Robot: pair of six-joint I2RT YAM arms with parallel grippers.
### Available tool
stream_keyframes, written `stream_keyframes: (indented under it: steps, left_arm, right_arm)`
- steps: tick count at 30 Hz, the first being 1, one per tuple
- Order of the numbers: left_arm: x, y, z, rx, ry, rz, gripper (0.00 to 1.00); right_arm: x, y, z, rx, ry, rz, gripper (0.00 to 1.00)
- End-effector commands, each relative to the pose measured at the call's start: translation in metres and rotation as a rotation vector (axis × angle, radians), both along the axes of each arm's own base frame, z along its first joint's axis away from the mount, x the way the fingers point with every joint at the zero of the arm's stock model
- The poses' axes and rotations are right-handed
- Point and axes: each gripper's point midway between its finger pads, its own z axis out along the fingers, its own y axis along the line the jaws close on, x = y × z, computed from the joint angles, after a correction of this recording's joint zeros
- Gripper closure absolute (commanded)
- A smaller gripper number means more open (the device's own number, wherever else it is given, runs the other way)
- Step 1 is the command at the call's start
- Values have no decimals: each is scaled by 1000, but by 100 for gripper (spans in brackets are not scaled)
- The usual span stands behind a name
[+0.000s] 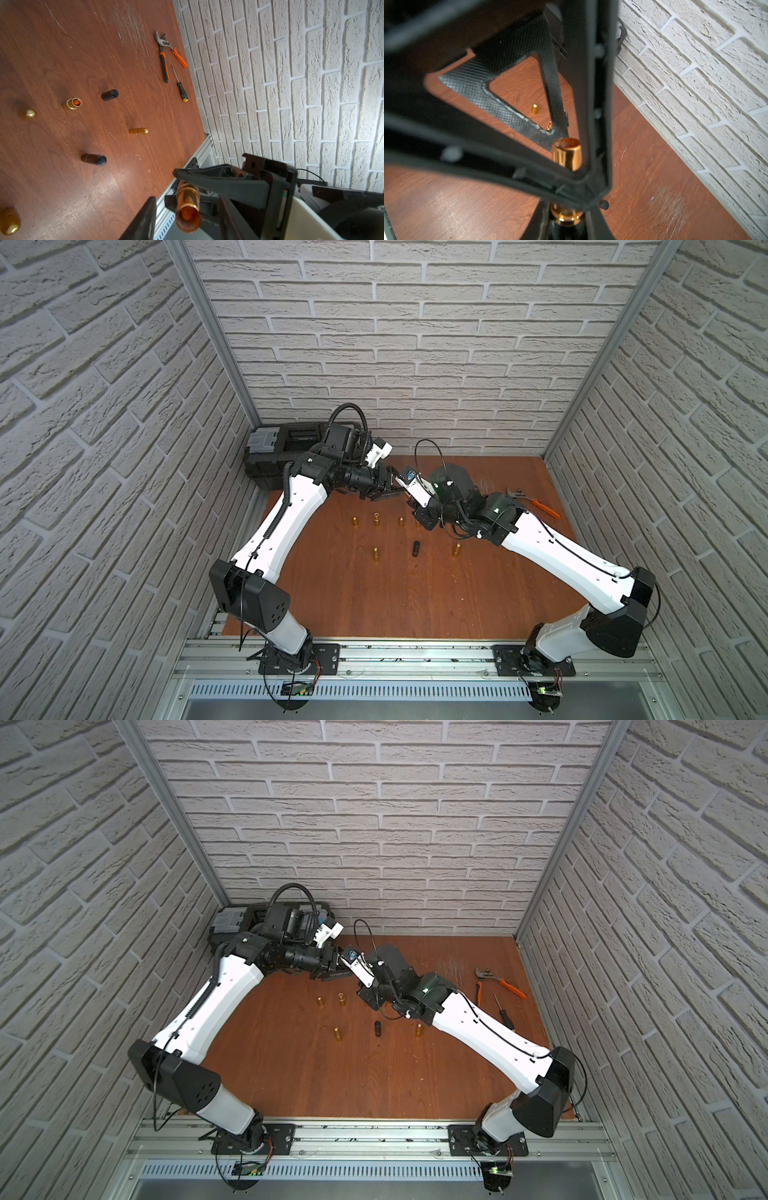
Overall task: Open the lipstick cap
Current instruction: Place the lipstick at the center of the board.
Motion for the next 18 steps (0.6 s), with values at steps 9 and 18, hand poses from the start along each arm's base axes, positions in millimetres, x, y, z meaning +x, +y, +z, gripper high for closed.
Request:
stream_keyframes:
  steps: [9,18]
  left_arm:
    - [-1,-4,-3,3,-12,-32,73]
    - [-4,-3,-6,17,-11,-44,85]
  right_arm:
    - [8,4,14,26,-50,-6,90]
    - [10,7,13,21,-48,1,91]
